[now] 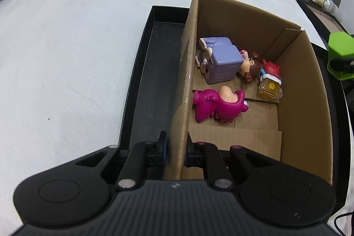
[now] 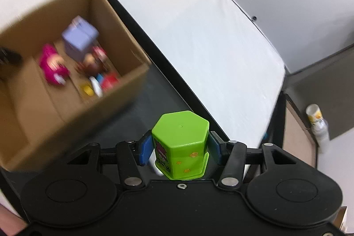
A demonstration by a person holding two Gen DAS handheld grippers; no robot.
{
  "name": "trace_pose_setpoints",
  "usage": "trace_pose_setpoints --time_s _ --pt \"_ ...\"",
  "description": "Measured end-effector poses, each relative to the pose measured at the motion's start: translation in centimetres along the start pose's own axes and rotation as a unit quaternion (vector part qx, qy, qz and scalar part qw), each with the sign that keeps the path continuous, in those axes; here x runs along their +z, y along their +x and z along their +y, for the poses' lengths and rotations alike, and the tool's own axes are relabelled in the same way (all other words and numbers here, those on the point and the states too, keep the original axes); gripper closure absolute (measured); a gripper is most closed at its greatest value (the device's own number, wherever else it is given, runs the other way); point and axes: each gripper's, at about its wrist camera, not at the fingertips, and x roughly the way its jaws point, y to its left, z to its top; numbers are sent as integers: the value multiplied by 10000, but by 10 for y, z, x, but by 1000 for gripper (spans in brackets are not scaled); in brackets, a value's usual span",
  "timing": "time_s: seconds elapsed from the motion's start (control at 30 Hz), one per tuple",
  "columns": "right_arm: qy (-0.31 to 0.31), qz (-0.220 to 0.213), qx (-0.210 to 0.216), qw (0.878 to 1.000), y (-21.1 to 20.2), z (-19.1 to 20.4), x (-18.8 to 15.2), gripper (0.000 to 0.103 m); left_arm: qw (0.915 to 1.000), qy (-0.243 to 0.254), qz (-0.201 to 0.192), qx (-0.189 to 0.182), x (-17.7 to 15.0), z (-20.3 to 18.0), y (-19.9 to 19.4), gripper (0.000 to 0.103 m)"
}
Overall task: Organize rigid objects
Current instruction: 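Carry the green container into the box and open the right tool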
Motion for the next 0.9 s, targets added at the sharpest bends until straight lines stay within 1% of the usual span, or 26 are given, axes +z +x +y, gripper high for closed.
trace_pose_setpoints --time_s 0.1,0.2,0.47,0.67,0.9 --pt "96 -143 159 9997 -12 -1 9 52 10000 0 -4 -11 0 -1 0 91" --pt "94 -224 197 9995 -18 -2 16 52 10000 31 -15 -44 -1 1 -1 90" --pt "268 -389 730 9962 -36 4 38 52 9999 4 11 -106 0 2 -1 90" --pt "331 -374 1022 9935 -41 10 55 52 9997 32 109 -203 1 1 -1 90" --pt "363 -253 1358 9897 -36 22 67 52 9993 41 156 -348 -1 -1 1 89"
